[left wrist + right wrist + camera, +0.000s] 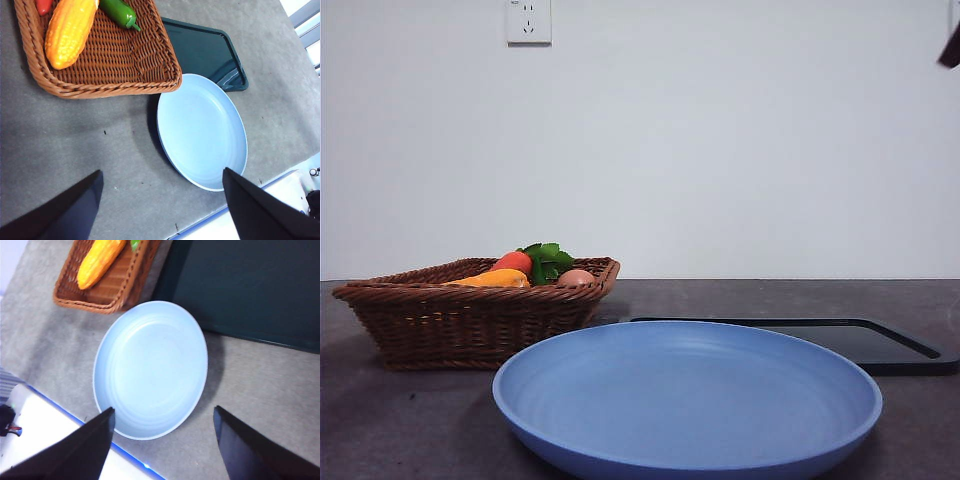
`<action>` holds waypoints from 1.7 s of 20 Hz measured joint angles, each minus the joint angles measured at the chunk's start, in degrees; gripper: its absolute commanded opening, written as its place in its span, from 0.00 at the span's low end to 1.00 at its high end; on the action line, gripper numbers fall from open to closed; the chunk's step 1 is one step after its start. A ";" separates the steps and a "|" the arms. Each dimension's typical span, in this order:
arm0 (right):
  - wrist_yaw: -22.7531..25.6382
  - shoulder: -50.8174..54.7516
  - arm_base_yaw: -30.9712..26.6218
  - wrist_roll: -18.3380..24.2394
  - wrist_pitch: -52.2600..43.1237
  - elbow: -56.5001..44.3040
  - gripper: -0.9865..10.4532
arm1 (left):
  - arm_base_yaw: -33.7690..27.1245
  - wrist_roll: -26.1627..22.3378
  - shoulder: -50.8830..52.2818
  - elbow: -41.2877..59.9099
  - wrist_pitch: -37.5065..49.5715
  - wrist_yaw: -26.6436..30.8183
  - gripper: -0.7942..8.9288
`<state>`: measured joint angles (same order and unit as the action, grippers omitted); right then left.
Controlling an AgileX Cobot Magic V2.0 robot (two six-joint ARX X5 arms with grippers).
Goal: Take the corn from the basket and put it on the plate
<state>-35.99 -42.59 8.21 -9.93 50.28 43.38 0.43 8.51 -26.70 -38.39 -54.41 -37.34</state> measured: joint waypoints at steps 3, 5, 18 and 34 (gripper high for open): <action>0.00 -3.67 1.79 -1.31 -3.26 0.00 0.37 | 0.00 0.00 -0.07 -0.07 0.00 0.00 0.49; 0.15 -7.67 3.85 -2.80 -6.34 0.00 0.37 | 0.00 0.00 -0.28 -0.13 0.02 0.00 0.49; 7.72 -37.27 12.68 -4.90 -21.68 0.00 0.34 | 0.00 0.00 -0.31 -0.13 0.98 0.00 0.48; 9.27 -43.82 14.64 -4.87 -25.49 0.09 0.09 | 0.00 0.00 -0.74 -0.13 1.01 0.00 0.48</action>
<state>-26.72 -86.41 22.85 -14.81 24.80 43.46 0.43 8.51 -27.44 -38.52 -53.41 -37.34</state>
